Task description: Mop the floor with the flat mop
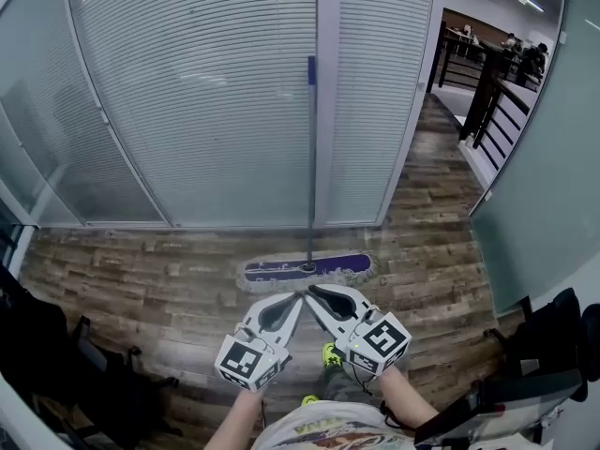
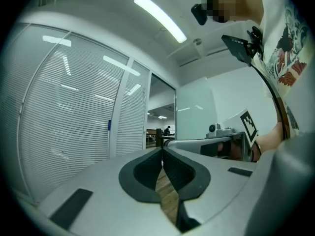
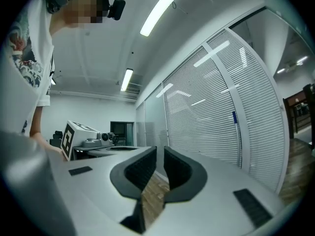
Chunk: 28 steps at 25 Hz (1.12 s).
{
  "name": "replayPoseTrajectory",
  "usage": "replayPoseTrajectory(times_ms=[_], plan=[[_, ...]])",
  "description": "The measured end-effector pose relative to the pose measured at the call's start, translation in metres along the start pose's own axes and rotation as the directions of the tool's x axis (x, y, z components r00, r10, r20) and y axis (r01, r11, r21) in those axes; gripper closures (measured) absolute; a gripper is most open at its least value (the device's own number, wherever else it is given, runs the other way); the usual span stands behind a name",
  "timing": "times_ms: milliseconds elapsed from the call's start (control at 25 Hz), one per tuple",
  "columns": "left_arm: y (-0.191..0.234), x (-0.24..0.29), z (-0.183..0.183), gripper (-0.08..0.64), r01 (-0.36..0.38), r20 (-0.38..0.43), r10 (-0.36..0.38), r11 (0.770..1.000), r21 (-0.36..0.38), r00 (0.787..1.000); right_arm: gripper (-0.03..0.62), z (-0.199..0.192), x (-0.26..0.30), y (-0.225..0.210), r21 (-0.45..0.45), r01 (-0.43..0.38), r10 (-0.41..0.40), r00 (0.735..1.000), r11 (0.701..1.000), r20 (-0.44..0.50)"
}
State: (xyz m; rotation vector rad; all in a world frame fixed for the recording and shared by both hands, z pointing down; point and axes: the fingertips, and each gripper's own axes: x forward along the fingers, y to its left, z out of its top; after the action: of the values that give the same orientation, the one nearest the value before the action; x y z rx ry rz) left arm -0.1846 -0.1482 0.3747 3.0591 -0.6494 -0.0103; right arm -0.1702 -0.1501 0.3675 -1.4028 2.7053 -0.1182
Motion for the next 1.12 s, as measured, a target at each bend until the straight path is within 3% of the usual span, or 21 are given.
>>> replayPoseTrajectory(times_ms=[640, 1120], plan=[[0.092, 0.192, 0.010, 0.546, -0.056, -0.044, 0.057, 0.998, 0.027, 0.997, 0.552, 0.032, 0.054, -0.204, 0.026, -0.060, 0.060, 0.998, 0.998, 0.020], [0.138, 0.282, -0.014, 0.546, -0.047, -0.105, 0.052, 0.998, 0.049, 0.993, 0.552, 0.023, 0.090, -0.311, 0.072, -0.009, 0.009, 1.000, 0.997, 0.007]])
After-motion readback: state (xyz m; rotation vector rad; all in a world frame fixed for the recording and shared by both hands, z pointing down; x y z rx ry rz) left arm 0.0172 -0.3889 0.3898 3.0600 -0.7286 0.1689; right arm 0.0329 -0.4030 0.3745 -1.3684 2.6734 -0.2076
